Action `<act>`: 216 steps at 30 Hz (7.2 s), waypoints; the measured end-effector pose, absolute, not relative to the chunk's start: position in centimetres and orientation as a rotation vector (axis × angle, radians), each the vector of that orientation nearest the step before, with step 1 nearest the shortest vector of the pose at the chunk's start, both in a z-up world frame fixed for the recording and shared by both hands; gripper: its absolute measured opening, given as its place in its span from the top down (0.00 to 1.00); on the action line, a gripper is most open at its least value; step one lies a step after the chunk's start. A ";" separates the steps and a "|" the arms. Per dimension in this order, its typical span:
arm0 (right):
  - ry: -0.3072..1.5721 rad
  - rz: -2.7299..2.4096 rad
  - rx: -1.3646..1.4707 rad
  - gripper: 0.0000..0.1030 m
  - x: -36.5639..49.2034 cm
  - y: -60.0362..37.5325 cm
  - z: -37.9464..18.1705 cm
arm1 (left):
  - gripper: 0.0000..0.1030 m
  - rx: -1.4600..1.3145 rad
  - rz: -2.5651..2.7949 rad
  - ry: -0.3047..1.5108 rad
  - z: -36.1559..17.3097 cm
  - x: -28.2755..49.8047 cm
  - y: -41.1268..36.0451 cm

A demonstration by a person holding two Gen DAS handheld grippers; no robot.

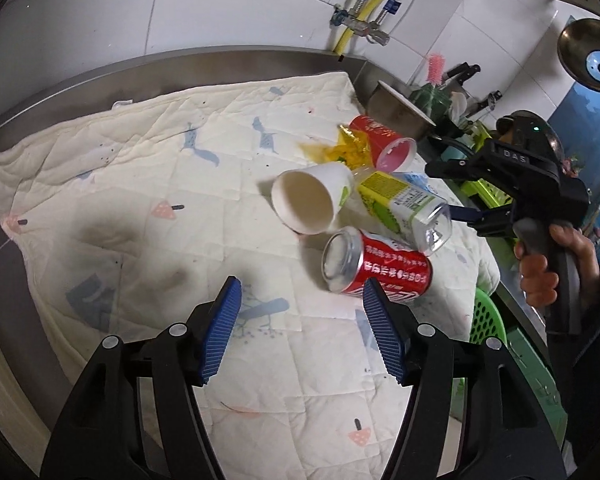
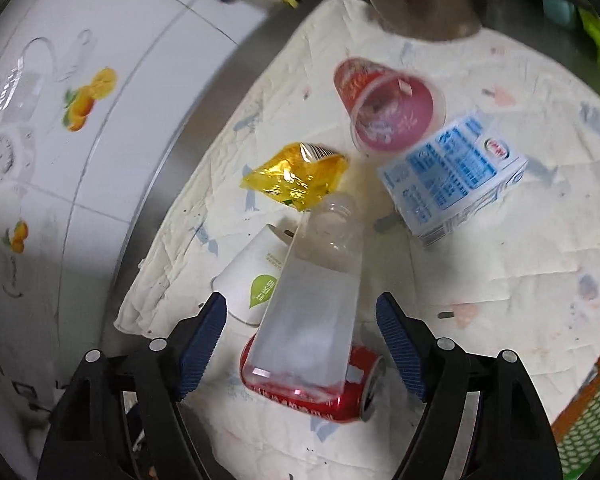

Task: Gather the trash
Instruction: 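Reach the right tool to the clear plastic bottle and grasp it, then drop the bottle into the green basket with the right tool while the left tool grasps the white paper cup, then carry the white paper cup with the left tool into the green basket and release, then grasp the yellow snack wrapper with the left tool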

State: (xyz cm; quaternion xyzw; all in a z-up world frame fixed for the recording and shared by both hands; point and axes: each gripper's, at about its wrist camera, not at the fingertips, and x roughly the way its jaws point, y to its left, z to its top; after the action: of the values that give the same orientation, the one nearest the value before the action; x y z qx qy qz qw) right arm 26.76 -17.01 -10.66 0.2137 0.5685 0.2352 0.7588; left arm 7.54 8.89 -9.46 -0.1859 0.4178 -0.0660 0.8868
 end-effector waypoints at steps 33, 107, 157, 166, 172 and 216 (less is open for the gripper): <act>1.274 0.527 0.567 0.49 26.5 -18.5 -12.6 | 0.47 -0.475 -0.143 0.921 -10.8 14.4 7.6; 1.027 -0.223 0.522 0.34 3.5 -49.2 -22.7 | 0.99 -0.215 -0.671 0.877 -4.7 14.6 -15.6; 0.798 -0.109 0.354 0.28 -2.7 -43.5 -11.2 | 0.63 -0.170 -0.734 1.012 -8.8 12.3 -20.5; 0.810 0.011 0.302 0.28 1.5 -38.9 -10.6 | 0.63 -0.213 -0.527 0.946 -7.2 14.9 -10.8; 0.822 0.075 0.257 0.28 4.2 -36.1 -10.3 | 0.63 -0.255 -0.355 0.905 -6.8 17.9 -3.0; 0.862 0.420 0.176 0.29 27.2 -18.9 -8.0 | 0.52 -0.254 -0.323 0.941 -12.8 34.2 5.5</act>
State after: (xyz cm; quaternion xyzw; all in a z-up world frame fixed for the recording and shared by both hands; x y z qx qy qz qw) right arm 27.16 -18.88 -7.98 0.0845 0.4143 0.2016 0.8835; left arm 34.15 5.53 -12.76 -0.1213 0.4503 -0.1545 0.8710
